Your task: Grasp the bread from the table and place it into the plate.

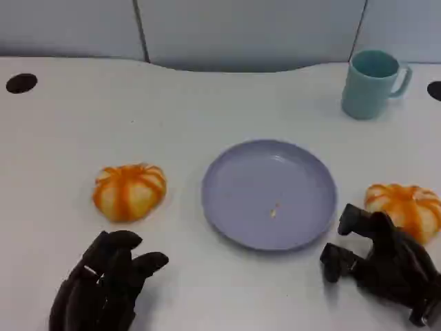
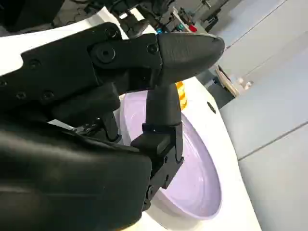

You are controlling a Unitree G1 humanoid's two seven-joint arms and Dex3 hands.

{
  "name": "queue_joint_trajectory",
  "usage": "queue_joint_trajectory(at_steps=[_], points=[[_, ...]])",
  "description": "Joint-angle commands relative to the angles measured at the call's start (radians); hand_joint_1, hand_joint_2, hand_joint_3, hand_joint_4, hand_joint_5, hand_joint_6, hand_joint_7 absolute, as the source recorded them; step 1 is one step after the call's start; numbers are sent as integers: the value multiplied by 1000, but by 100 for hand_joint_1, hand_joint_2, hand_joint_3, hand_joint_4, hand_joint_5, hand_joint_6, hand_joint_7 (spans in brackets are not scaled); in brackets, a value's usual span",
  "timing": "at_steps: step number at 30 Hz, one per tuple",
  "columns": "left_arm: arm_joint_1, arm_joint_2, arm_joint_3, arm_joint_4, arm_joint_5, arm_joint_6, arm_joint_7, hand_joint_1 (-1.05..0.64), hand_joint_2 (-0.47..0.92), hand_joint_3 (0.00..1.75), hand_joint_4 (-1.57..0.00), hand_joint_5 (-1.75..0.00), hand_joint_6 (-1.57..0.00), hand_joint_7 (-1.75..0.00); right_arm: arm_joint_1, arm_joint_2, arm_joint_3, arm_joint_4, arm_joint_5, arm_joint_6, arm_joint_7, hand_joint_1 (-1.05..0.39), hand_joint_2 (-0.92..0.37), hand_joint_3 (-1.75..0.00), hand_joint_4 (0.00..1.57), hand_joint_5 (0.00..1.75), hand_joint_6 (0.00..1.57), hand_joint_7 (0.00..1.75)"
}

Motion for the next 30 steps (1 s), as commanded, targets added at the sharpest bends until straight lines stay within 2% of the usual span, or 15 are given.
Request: queue_joint_trajectory(at_steps=[1, 5, 14, 16, 29, 30], points=[[4, 13, 8, -1, 3, -1, 2, -47, 92, 31, -64, -172, -50, -120, 38, -15, 20, -28, -40, 0, -50, -51, -92, -30, 91, 175, 72, 175], [4, 13, 8, 4, 10, -12, -1, -47, 92, 29, -63, -172, -50, -120, 62, -11, 27, -54, -52, -14, -78, -51, -92, -23, 88, 175, 72, 171], [2, 11, 12, 2, 1, -3, 4, -46, 92, 28, -64, -172, -51, -120, 105, -8, 20, -100, -13, 17, -83, -51, -92, -26, 81, 175, 69, 160], [1, 9, 11, 3, 5, -10, 2, -46, 92, 29, -64, -172, -51, -120, 107, -7, 19, -95, -6, 1, -70, -50, -92, -28, 80, 175, 68, 158], [3, 13, 13, 5, 4, -14, -6, -47, 92, 25, -63, -171, -51, -121, 100, -8, 35, -75, -10, -39, -46, -51, -92, -28, 80, 175, 68, 161], [2, 23, 7, 5, 31, -44, -16, -47, 92, 24, -63, -171, -51, -120, 99, -6, 34, -70, -8, -43, -41, -51, -92, -28, 80, 175, 68, 161]])
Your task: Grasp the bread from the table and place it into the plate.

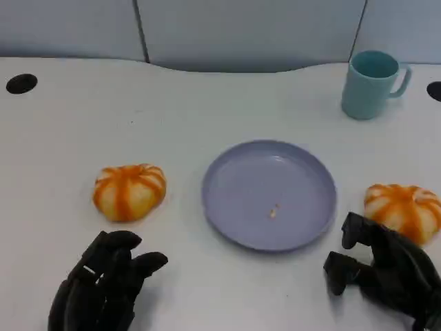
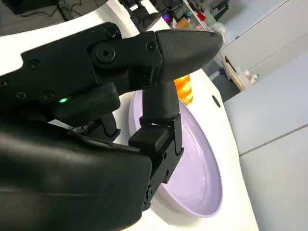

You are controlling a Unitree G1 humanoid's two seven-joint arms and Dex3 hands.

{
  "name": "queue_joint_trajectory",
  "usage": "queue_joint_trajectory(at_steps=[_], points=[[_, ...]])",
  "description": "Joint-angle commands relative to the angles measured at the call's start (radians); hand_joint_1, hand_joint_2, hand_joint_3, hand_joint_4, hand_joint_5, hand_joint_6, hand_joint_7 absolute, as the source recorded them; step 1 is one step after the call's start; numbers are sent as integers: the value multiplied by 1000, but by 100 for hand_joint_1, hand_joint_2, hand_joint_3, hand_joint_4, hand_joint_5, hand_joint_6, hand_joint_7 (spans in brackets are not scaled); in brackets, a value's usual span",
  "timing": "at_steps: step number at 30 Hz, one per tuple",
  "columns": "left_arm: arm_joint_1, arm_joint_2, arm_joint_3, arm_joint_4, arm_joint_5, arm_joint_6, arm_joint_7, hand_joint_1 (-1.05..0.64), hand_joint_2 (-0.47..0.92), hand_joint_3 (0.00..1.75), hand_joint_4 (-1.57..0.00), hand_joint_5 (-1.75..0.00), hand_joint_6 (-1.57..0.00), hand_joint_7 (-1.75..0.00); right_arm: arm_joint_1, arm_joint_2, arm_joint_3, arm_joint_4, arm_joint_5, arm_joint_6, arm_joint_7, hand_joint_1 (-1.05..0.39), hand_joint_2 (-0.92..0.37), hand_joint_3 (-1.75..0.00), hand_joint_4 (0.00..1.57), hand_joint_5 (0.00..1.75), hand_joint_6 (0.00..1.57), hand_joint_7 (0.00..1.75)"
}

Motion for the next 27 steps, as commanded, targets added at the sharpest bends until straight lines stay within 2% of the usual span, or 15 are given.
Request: queue_joint_trajectory(at_steps=[1, 2, 3, 4, 5, 7, 8, 10, 11, 14, 18, 22, 27], points=[[1, 30, 1, 4, 49, -64, -25, -47, 92, 26, -60, -165, -51, -113, 17, -2, 0, 34, -6, -9, 13, -50, -92, -28, 80, 175, 68, 161], [-1, 45, -6, 1, 90, -109, -35, -48, 92, 27, -60, -163, -51, -111, 15, -1, 0, 39, -5, -14, 19, -50, -92, -28, 80, 175, 68, 162], [-2, 58, -9, -11, 124, -149, -38, -48, 92, 26, -51, -154, -49, -103, 14, 1, 1, 42, -6, -19, 22, -50, -92, -29, 79, 175, 67, 162], [-4, 72, -11, -23, 164, -202, -40, -49, 92, 22, -50, -139, -52, -90, 15, 3, 3, 41, -9, -23, 21, -51, -92, -29, 79, 175, 66, 162], [-5, 90, -13, -37, 200, -242, -40, -50, 92, 21, -51, -115, -55, -65, 15, 5, 5, 41, -11, -28, 20, -51, -92, -29, 79, 175, 66, 162], [-12, 133, -17, -53, 293, -339, -29, -51, 92, 20, -51, -99, -58, -45, 17, 8, 8, 41, -16, -37, 14, -51, -92, -30, 79, 175, 66, 163], [-16, 160, -18, -62, 367, -402, -7, -55, 92, 20, -47, -85, -56, -29, 18, 8, 12, 40, -22, -44, 11, -51, -92, -30, 79, 175, 65, 163], [-24, 212, -17, -95, 509, -492, 43, -59, 92, 20, -46, -74, -57, -18, 17, 9, 17, 43, -28, -52, 13, -52, -92, -31, 79, 175, 65, 164], [-26, 239, -15, -124, 584, -516, 75, -58, 92, 16, -41, -64, -53, -10, 15, 10, 18, 48, -28, -56, 20, -52, -92, -31, 78, 175, 64, 164], [-47, 325, -8, -200, 813, -589, 162, -56, 92, 10, -34, -44, -47, -2, 3, 11, 18, 70, -25, -57, 38, -52, -92, -31, 78, 175, 64, 164], [-79, 413, -7, -235, 1044, -645, 273, -58, 92, 7, -33, -31, -41, 0, -6, 11, 16, 84, -31, -64, 38, -52, -92, -30, 78, 175, 66, 160], [-135, 489, -29, -282, 1206, -553, 291, -63, 92, 5, -35, -17, -40, 0, -6, 8, 19, 84, -40, -70, 32, -52, -92, -31, 77, 175, 67, 160], [-258, 572, -117, -243, 1346, -420, 253, -66, 91, 2, -23, -7, -29, 0, -15, -2, 16, 99, -43, -69, 29, -51, -92, -30, 76, 175, 66, 157]])
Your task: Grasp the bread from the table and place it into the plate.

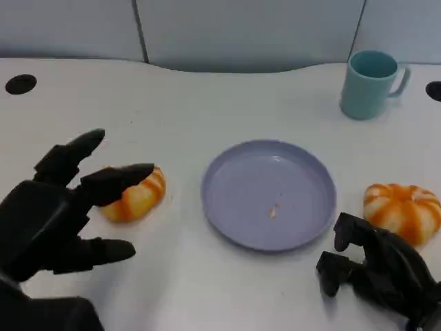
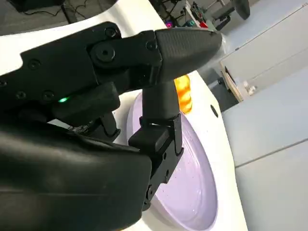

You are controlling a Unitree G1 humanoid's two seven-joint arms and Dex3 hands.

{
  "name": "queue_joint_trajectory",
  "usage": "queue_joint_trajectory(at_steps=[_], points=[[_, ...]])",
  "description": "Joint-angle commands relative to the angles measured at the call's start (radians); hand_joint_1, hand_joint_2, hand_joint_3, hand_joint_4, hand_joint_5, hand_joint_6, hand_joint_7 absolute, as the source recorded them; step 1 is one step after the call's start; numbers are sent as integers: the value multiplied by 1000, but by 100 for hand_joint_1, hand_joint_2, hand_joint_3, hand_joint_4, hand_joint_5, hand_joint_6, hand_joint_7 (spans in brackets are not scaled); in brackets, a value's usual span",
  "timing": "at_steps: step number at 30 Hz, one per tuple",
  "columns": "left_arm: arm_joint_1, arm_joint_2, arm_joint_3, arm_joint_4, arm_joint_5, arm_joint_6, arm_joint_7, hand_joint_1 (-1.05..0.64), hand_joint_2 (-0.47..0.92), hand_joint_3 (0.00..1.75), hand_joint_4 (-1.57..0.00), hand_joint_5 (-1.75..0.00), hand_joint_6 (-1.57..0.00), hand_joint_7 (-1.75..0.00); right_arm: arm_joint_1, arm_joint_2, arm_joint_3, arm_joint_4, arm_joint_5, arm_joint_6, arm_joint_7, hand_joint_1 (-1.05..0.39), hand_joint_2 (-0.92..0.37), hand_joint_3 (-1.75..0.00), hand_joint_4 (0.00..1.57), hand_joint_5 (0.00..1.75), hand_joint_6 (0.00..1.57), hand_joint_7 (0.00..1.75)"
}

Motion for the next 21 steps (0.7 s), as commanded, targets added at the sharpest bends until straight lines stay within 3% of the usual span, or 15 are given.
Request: queue_joint_trajectory(at_steps=[1, 9, 18, 21], points=[[-102, 77, -80, 35, 105, 102, -32, -66, 91, 1, -20, -5, -26, 0, 12, -19, 3, 29, -23, 11, -16, -52, -92, -30, 76, 175, 66, 157], [-312, 134, -265, 195, 278, 239, -68, -66, 87, 0, -10, 0, -19, 0, 6, -25, 1, 43, -29, 9, -13, -52, -92, -30, 76, 175, 68, 156], [-533, 99, -457, 501, 289, 310, -104, -64, 85, 0, -4, 0, -13, 0, 15, -26, 8, 32, -32, 4, -17, -53, -92, -30, 77, 172, 69, 153], [-603, 51, -514, 631, 281, 330, -107, -62, 81, 0, -5, -1, -16, -1, 20, -27, 9, 20, -29, 18, -19, -53, -92, -30, 76, 173, 69, 153]])
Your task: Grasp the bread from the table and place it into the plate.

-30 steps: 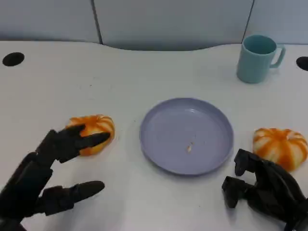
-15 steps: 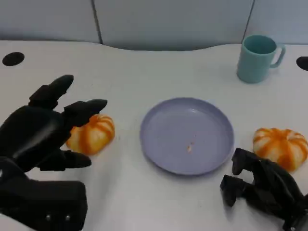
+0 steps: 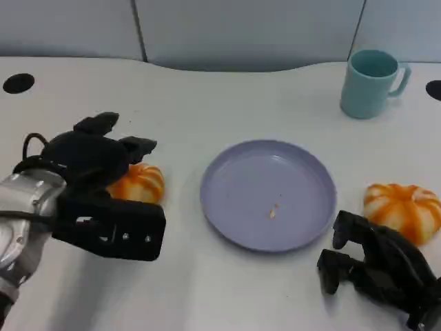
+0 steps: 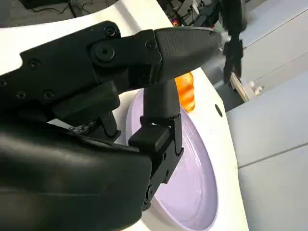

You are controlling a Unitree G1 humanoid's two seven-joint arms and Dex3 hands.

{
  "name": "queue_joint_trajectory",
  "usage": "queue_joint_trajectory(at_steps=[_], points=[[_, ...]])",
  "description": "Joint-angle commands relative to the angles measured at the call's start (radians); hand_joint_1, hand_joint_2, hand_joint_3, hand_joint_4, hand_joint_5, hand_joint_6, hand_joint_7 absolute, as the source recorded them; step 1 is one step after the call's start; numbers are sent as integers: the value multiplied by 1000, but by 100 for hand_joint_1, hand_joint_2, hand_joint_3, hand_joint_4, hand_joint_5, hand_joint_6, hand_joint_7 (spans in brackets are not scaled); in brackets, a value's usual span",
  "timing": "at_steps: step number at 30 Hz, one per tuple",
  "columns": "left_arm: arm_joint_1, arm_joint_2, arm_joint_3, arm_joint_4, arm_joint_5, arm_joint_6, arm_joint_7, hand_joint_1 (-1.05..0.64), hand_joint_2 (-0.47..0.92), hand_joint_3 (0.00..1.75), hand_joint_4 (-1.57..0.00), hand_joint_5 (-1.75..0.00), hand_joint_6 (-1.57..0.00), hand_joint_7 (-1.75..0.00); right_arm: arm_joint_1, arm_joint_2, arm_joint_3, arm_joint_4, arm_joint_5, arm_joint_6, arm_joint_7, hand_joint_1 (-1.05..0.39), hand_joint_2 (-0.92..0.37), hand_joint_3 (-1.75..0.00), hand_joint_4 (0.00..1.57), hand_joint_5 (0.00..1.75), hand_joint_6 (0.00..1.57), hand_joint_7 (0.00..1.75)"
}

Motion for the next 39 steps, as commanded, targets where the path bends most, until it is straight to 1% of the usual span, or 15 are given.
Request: queue_joint_trajectory(at_steps=[1, 6, 9, 14, 26, 29, 30, 32, 33, 34, 35, 36, 37, 38, 39], points=[[-94, -46, -76, 171, -2, 27, -5, -62, 79, 0, -5, -1, -17, -2, 35, -13, 2, 8, -12, 28, -15, -53, -92, -30, 76, 174, 69, 154], [-168, -92, -137, 348, -14, 12, 50, -57, 69, 0, -9, -3, -21, -4, 40, -9, 0, 6, -4, 27, -10, -52, -92, -32, 75, 175, 66, 156], [-203, -111, -167, 435, -15, 8, 90, -53, 67, 0, -9, -4, -22, -4, 44, -10, 4, -3, -9, 27, -13, -52, -92, -32, 74, 175, 66, 156], [-259, -148, -214, 590, -11, 15, 156, -47, 67, 0, -10, -6, -23, -4, 55, -7, 7, -30, -8, 45, -27, -52, -92, -32, 74, 175, 66, 156], [-309, -196, -285, 821, -22, 4, 295, -46, 69, 1, -4, -4, -20, -2, 83, -13, 18, -86, -9, 65, -51, -52, -92, -35, 74, 175, 65, 157], [-303, -207, -284, 859, -39, -15, 340, -41, 70, 1, -6, -6, -21, -2, 90, -14, 19, -99, -10, 71, -57, -51, -92, -35, 74, 175, 65, 157], [-301, -210, -281, 868, -47, -22, 354, -33, 72, 1, -9, -9, -23, -3, 90, -13, 19, -99, -8, 71, -55, -51, -92, -35, 74, 175, 65, 158], [-291, -212, -273, 881, -71, -52, 389, -28, 72, 1, -10, -10, -25, -4, 92, -12, 18, -100, -4, 70, -50, -51, -92, -35, 74, 175, 65, 158], [-282, -211, -271, 886, -80, -78, 415, -21, 76, 2, -21, -16, -31, -6, 95, -11, 18, -108, -3, 76, -55, -52, -92, -34, 74, 175, 65, 158], [-275, -211, -271, 891, -86, -100, 439, -18, 83, 3, -37, -31, -41, -10, 96, -10, 18, -113, -1, 81, -57, -52, -92, -33, 74, 175, 65, 158], [-270, -211, -274, 898, -88, -116, 462, -17, 87, 2, -38, -51, -47, -10, 97, -11, 16, -116, 3, 90, -57, -52, -92, -32, 75, 175, 65, 158], [-266, -213, -275, 904, -92, -129, 487, -17, 90, 5, -42, -67, -55, -12, 97, -12, 16, -119, 5, 96, -55, -52, -92, -32, 75, 175, 65, 158], [-261, -213, -274, 908, -96, -144, 515, -18, 91, 11, -51, -75, -68, -15, 98, -13, 16, -122, 7, 102, -54, -52, -92, -32, 74, 175, 65, 158], [-254, -212, -278, 911, -93, -161, 561, -18, 92, 13, -57, -79, -74, -17, 99, -13, 16, -122, 6, 99, -51, -52, -92, -32, 74, 175, 65, 157], [-249, -210, -281, 914, -91, -174, 595, -19, 92, 11, -65, -98, -82, -18, 99, -13, 16, -123, 5, 95, -50, -52, -92, -32, 74, 175, 65, 157]])
